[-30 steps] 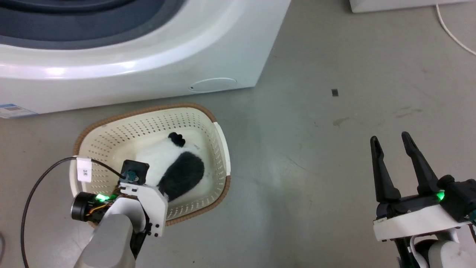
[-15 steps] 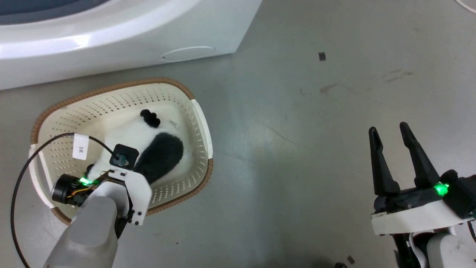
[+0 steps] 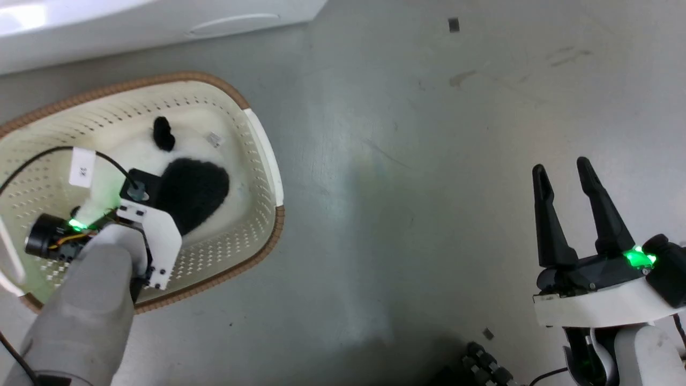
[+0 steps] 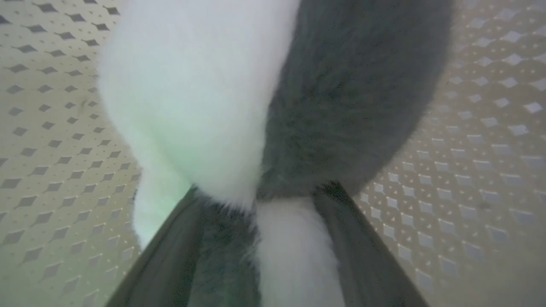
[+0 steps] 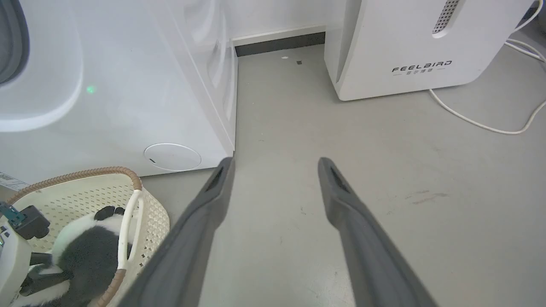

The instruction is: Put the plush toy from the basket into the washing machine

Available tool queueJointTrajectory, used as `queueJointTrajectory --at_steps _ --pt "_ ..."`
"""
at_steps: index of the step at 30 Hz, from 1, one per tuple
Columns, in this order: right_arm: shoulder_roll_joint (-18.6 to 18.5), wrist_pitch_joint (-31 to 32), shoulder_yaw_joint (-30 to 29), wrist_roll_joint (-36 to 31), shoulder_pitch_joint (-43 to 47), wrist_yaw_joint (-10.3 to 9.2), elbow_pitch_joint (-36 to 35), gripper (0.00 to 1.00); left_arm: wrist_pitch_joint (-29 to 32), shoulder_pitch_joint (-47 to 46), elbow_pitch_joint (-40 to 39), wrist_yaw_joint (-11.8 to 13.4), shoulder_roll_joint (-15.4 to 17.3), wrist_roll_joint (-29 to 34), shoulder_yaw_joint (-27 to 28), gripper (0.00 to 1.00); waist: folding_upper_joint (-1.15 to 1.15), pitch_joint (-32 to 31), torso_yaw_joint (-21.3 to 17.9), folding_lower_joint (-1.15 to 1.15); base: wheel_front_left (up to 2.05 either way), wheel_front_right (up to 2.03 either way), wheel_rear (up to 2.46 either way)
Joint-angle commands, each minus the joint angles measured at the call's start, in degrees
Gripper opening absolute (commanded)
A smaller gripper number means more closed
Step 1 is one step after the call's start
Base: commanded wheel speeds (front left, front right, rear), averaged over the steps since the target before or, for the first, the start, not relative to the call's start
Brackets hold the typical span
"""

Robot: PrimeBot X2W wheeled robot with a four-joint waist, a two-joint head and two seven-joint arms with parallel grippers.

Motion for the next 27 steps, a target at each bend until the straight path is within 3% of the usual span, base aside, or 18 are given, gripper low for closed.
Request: queueJointTrajectory --at_steps 1,4,5,13,27 --pt "-0.01 -0.57 0.17 0.55 -1.35 -0.05 -0.30 1.00 0.04 -1.42 1.90 0.39 0.46 -0.38 -0.66 1.00 0.00 1.29 -0.67 0.00 0.00 0.00 0.00" --pt "-0.01 -0.92 0.34 1.03 -1.84 -0.05 -0.30 1.00 0.14 -2.81 3.71 0.21 0.88 -0.87 -1.38 1.00 0.00 2.64 -1.16 0.00 0.00 0.00 0.00" --pt "-0.01 -1.04 0.34 1.15 -2.00 -0.05 -0.29 1.00 0.05 -3.24 4.31 -0.20 0.97 -1.07 -1.65 0.00 0.00 3.05 -1.29 0.00 0.00 0.00 0.00" --pt "-0.01 -1.77 0.03 1.51 -2.88 -0.05 0.49 1.00 -2.81 -4.17 7.95 -0.86 0.55 -3.25 -2.56 0.00 0.00 2.90 -1.18 0.00 0.00 0.00 0.00" --pt "-0.01 -1.77 -1.43 -2.02 -0.55 -0.05 2.63 1.00 -14.97 2.22 7.82 -0.72 -5.15 -7.59 -0.91 0.00 0.00 -11.01 3.02 0.00 0.00 0.00 0.00"
